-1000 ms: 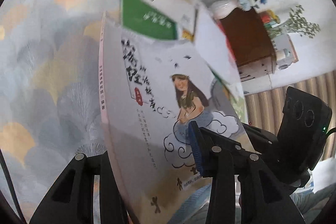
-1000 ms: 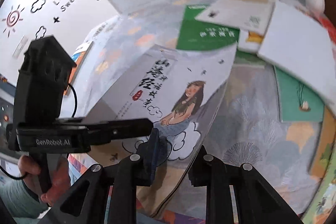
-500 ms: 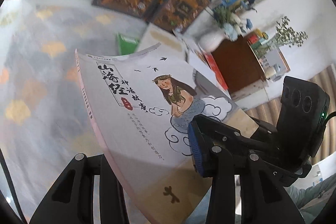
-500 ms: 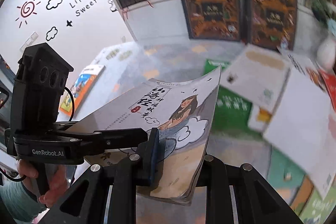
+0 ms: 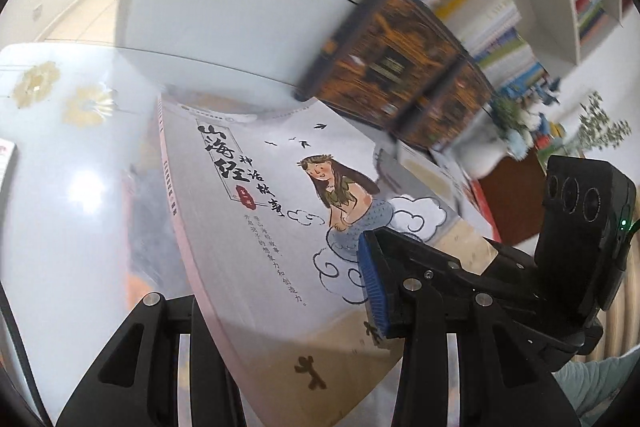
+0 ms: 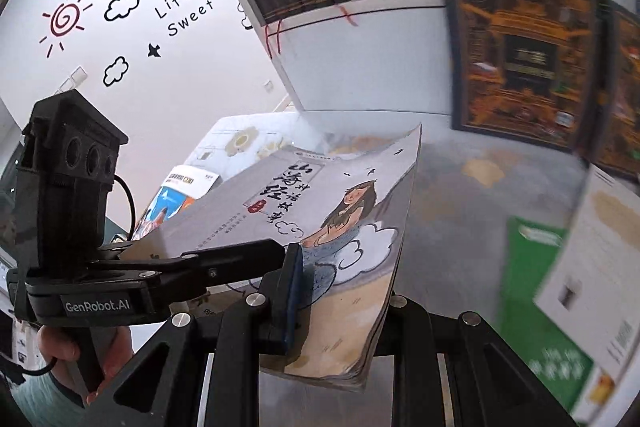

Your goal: Organize books

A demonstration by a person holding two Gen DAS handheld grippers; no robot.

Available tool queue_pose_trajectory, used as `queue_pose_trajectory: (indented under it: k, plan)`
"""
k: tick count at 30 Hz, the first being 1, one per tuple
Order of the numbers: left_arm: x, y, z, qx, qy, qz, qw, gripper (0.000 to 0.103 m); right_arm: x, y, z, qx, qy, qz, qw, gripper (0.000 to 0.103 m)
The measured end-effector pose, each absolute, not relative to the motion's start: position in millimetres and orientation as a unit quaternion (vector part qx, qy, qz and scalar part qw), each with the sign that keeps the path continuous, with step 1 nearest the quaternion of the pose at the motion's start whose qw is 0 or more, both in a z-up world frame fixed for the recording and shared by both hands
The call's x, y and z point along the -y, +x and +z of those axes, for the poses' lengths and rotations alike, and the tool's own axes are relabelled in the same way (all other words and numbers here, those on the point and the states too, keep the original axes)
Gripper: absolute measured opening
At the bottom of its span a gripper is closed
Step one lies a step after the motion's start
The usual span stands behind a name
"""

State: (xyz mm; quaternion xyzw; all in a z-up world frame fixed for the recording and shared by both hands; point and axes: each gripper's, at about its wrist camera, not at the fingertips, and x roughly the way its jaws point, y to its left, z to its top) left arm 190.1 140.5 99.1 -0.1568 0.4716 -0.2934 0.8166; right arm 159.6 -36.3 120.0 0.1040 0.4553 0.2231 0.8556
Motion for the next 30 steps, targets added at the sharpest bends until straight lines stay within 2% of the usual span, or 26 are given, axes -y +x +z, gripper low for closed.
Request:
queue_pose_trajectory:
  k: [6,13,16,18,25,29,30]
  plan:
    - [-155.7,218.9,62.6,-0.488,-0.166,-0.284,0.808,0.038,14.5,190.1,89.2,-0.475,0.102,0.212,0.848,0.023]
    - [-159.3,213.4,31.5,-0.525,-0.173,-0.263,0.791,0.038,12.0,191.0,59.2,-0.521,0.120,0.208,0.819,0.025]
    - [-161.9,202.2,27.2,-0.536,-0.164,-0.241,0.792,0.038,14.1,185.8,48.0,-0.546,0.124,0.208,0.802,0.034]
    - [-167.8,193.4,26.9,-0.544,-0.152,-0.204,0.799,0.044,20.2,181.9,41.7,-0.567,0.131,0.201,0.788,0.044]
    - [-195.6,149.7,41.8,-0.541,-0.146,-0.138,0.817,0.049,41.8,143.8,44.8,-0.588,0.134,0.210,0.769,0.045]
    - [-175.6,121.1,61.6,-0.529,-0.138,-0.160,0.822,0.071,56.8,117.9,51.7,-0.587,0.147,0.209,0.768,0.045]
    - [-167.7,114.1,66.1,-0.526,-0.143,-0.173,0.821,0.071,60.1,111.0,54.6,-0.586,0.150,0.209,0.769,0.045]
